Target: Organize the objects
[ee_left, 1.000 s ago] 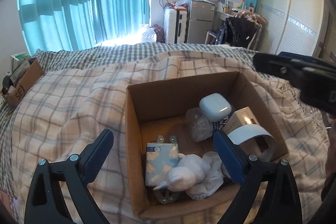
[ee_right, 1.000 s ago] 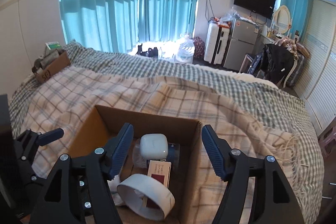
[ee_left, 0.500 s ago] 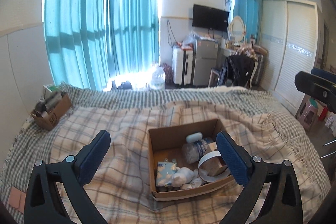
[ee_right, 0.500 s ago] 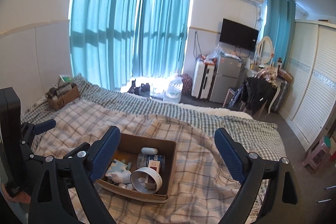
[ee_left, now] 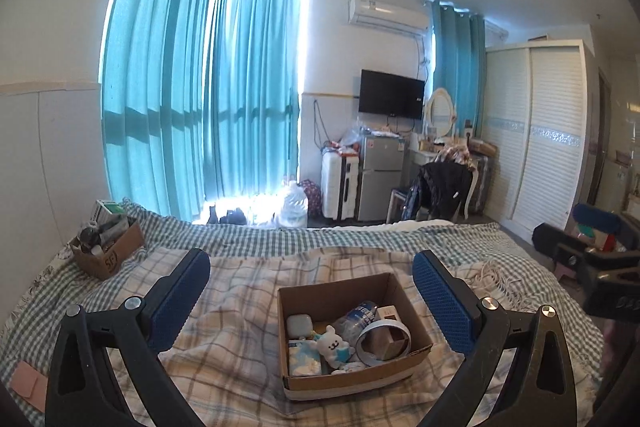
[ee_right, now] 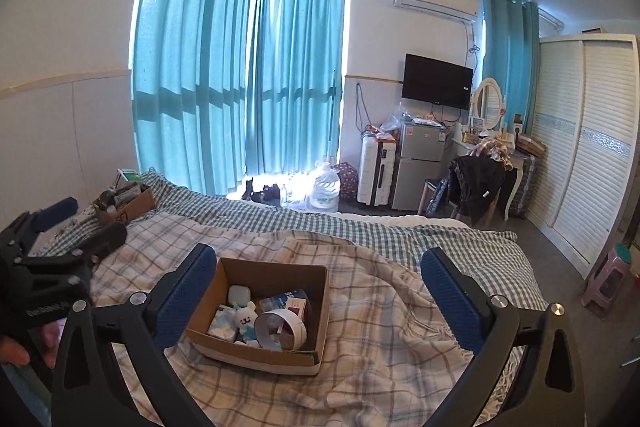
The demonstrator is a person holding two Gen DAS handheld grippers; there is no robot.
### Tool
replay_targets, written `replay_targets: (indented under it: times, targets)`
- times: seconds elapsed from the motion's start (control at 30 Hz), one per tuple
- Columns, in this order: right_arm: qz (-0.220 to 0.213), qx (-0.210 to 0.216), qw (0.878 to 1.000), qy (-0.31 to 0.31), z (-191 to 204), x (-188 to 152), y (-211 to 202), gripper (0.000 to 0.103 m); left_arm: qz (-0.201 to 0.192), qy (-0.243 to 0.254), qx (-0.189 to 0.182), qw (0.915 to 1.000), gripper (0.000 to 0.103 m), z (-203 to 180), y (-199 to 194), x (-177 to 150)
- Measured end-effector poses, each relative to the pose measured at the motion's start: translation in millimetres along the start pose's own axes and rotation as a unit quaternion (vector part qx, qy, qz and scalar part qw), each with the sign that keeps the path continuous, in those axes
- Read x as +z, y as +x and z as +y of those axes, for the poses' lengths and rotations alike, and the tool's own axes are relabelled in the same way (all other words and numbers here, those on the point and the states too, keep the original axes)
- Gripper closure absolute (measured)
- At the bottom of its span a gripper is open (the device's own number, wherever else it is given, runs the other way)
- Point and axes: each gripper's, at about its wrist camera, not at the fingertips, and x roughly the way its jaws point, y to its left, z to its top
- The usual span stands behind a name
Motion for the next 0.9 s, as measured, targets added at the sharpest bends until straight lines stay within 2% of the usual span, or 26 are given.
replay_targets:
  times: [0.1,0.2,0.27,0.33,0.43,0.53,0.9]
  targets:
    - [-0.004,-0.02,1.0,0.003,-1.9,-23.4,4.7,0.0,-0.004,0.002,-0.007,1.0,0.0,-0.1,-2.8,-15.1]
    - [-0.006,-0.028,0.999,0.021,-6.6,-51.5,12.9,0.0,-0.014,0.011,0.014,0.9997,0.0,-0.9,-6.7,-35.6]
    - [0.011,-0.036,0.999,0.029,-7.6,-70.0,24.6,0.0,-0.022,0.01,0.031,0.9992,0.0,0.3,-8.0,-52.3]
    - [0.028,-0.046,0.998,0.015,-3.8,-86.6,35.8,0.0,-0.023,0.016,0.037,0.9989,0.0,-0.7,-8.0,-67.5]
    - [0.023,-0.044,0.999,0.002,3.2,-101.7,40.5,0.0,-0.011,0.01,0.04,0.9991,0.0,0.1,-2.4,-81.2]
    - [0.026,-0.029,0.999,0.008,5.1,-106.7,42.9,0.0,0.006,0.004,0.044,0.999,0.0,0.4,4.6,-90.1]
    - [0.029,-0.028,0.999,0.019,3.5,-108.8,40.5,0.0,0.025,0.0,0.048,0.9985,0.0,3.6,2.7,-102.7]
